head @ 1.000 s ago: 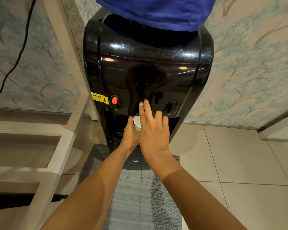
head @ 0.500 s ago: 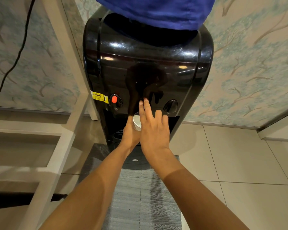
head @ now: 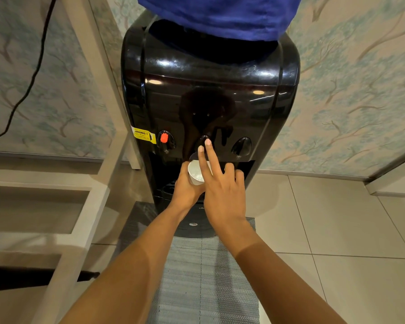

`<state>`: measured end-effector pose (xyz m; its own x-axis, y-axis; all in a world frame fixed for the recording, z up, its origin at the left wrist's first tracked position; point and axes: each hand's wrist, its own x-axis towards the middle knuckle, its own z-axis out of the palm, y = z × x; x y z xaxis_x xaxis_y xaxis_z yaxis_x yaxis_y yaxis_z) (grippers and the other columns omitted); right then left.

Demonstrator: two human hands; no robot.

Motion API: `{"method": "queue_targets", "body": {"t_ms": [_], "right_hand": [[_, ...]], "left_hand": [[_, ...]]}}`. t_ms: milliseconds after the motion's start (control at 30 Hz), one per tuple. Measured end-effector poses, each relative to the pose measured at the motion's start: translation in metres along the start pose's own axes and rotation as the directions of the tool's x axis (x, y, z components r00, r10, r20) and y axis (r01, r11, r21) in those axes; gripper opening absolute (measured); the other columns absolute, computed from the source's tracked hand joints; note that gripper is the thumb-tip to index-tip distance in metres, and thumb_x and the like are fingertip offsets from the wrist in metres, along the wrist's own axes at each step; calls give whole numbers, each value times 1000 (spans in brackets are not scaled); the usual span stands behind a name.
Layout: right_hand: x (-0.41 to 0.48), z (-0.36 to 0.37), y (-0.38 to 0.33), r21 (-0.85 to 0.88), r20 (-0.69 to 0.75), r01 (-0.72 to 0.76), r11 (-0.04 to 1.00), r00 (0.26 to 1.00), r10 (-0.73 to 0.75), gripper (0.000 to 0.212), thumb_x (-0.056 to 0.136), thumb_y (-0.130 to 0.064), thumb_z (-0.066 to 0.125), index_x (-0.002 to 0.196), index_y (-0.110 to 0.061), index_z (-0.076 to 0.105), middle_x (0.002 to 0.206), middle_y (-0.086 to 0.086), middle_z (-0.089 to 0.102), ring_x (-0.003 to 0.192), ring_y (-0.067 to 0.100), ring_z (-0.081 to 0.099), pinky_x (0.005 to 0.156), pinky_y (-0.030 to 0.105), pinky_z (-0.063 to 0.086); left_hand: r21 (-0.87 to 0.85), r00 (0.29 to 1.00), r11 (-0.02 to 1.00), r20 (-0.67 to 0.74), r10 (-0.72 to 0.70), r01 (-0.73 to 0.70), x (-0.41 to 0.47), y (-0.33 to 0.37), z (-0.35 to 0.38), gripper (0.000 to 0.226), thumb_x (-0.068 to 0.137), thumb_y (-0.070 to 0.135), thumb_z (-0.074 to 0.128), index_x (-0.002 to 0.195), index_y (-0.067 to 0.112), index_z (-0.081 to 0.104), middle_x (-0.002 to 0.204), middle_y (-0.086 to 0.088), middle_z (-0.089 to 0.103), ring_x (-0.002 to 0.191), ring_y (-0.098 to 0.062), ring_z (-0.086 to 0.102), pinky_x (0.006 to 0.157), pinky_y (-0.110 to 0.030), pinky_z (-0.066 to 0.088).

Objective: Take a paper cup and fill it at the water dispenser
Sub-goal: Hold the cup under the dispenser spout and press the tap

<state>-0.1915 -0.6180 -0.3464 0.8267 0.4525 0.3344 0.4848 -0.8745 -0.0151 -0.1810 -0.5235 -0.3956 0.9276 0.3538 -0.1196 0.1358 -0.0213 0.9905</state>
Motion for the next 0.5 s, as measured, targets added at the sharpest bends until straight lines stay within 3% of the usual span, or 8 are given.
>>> {"method": "queue_targets", "body": {"t_ms": [100, 167, 233, 333, 500], "right_hand": [[0, 0, 6, 127, -9, 10, 992, 1000, -9, 90, 77, 5, 55, 150, -24, 12, 160, -2, 8, 101, 24, 47, 83, 34, 43], [-1, 1, 9, 281, -43, -69, 957, 996, 84, 84, 77, 5, 58, 147, -24, 23, 156, 0, 22, 111, 22, 46, 89, 33, 44], [-4, 6, 13, 504, -28, -192, 842, 971, 238, 66, 82, 3, 57, 141, -19, 36, 146, 1, 37, 118, 21, 44, 97, 31, 42], [-11, 15, 19, 688, 117, -354, 634, 915, 385, 46, 88, -4, 55, 131, -16, 43, 127, 2, 49, 116, 19, 46, 97, 29, 43], [-19, 30, 27, 702, 376, -524, 483, 848, 373, 55, 85, -8, 63, 134, -13, 38, 130, 8, 48, 118, 21, 47, 101, 41, 44]], "left_hand": [[-51, 1000, 999, 10, 4, -3, -2, -3, -2, 62, 71, 12, 77, 123, 22, 43, 106, 10, 57, 98, -4, 57, 70, -12, 48], [-62, 1000, 998, 11, 8, -7, -4, -3, -2, 63, 69, 12, 78, 120, 26, 44, 104, 16, 57, 96, 1, 56, 68, -5, 47], [-48, 1000, 999, -6, 11, -11, -5, -4, -3, 66, 66, 12, 80, 120, 27, 45, 103, 20, 55, 96, 4, 53, 67, 1, 43], [-27, 1000, 999, -13, 19, -20, -8, -5, -5, 67, 65, 12, 81, 117, 31, 44, 104, 21, 52, 97, 5, 50, 67, 3, 40], [-32, 999, 999, -7, 33, -33, -13, -8, -8, 68, 65, 12, 81, 117, 33, 45, 106, 23, 52, 99, 6, 49, 67, 4, 39]]}}
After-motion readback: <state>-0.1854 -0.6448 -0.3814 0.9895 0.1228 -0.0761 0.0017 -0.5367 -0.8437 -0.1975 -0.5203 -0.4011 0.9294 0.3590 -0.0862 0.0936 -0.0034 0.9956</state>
